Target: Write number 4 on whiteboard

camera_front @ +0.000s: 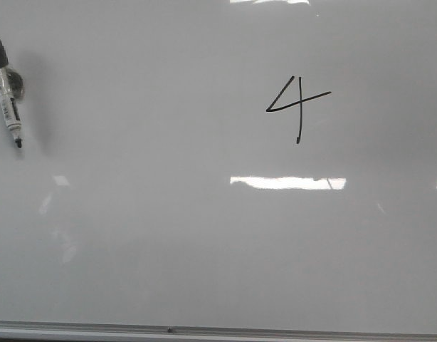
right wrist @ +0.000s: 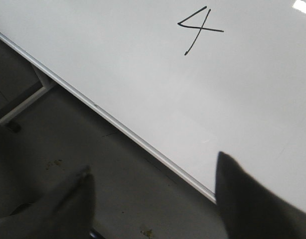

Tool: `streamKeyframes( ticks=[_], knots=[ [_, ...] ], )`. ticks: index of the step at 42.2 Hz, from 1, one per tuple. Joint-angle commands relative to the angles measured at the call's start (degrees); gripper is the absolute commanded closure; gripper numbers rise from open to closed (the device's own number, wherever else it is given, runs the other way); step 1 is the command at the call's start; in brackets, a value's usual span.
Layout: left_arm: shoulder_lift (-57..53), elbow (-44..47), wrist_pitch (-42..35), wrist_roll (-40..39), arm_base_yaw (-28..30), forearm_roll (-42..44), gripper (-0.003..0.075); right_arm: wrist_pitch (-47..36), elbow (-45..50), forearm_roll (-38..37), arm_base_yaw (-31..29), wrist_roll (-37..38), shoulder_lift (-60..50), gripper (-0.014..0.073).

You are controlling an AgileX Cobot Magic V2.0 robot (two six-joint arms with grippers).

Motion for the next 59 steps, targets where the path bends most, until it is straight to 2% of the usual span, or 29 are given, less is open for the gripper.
streamKeyframes(
  ticks=[1,4,8,9,36,40,46,52,59],
  knots=[
    [0.0,-1.9,-4.3,0.0,-0.5,0.6,0.0538,-3.2,-1.8,-0.4,-0.4,-0.4,0.3,0.0323],
    [0.0,-1.9,-4.6,0.0,-0.5,0.6,0.0626,-3.2,-1.8,-0.4,-0.4,-0.4,0.3,0.0501],
    [0.0,-1.9,-5.3,0.0,-0.5,0.6,0.0722,-3.3,-1.8,-0.4,-0.4,-0.4,0.3,0.0668],
    [0.0,-1.9,-5.3,0.0,-0.5,0.6,0.0741,-3.3,-1.8,-0.4,-0.4,-0.4,0.3,0.0661],
    [-0.7,-1.8,-5.3,0.0,0.4,0.5,0.0741,-2.8,-1.8,-0.4,-0.4,-0.4,0.3,0.0663],
    [-1.2,-1.5,-5.2,0.0,5.6,0.5,0.0741,-2.8,-1.8,-0.4,-0.4,-0.4,0.3,0.0663],
    [-3.2,2.3,-9.3,0.0,18.1,0.3,0.0741,-2.8,-1.8,-0.4,-0.4,-0.4,0.3,0.0663],
    [-8.9,9.7,-14.2,0.1,28.5,-3.3,0.0740,-2.8,-1.8,-0.4,-0.4,-0.4,0.3,0.0663],
    [-19.3,20.8,-23.4,0.2,37.6,-7.0,0.0740,-2.8,-1.8,-0.4,-0.4,-0.4,0.3,0.0663]
  ],
)
